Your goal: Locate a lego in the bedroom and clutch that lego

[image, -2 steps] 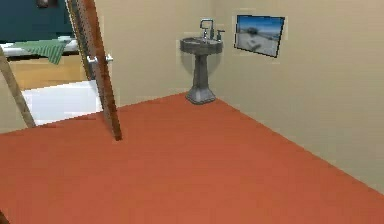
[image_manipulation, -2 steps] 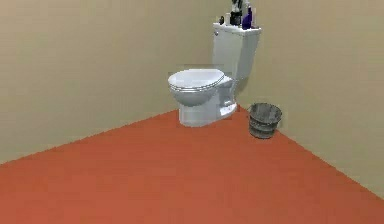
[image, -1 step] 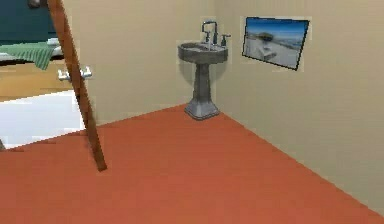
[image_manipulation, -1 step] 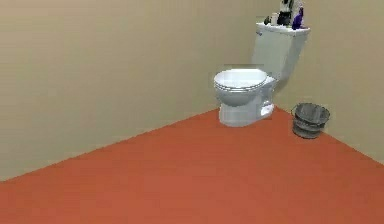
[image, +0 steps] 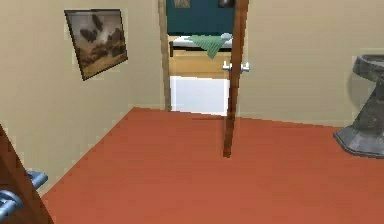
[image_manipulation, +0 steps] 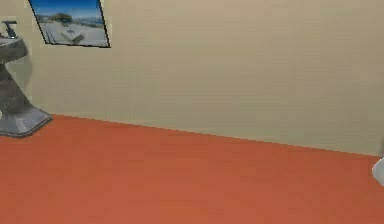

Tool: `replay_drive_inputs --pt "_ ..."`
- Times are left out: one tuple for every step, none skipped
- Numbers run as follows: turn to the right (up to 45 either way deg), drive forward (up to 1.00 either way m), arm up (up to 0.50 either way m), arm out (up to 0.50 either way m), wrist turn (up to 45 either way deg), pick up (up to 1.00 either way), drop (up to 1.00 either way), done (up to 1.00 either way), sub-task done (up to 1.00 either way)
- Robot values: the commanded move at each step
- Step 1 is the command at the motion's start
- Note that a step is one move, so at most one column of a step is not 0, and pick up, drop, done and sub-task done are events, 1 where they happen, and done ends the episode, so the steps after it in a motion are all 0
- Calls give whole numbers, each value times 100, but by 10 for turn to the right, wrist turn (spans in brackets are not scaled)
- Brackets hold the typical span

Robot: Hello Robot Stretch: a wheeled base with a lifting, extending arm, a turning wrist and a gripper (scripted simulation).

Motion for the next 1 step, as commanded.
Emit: replay_drive_inputs --pt "0 100 0 0 0 0 0 0 0"
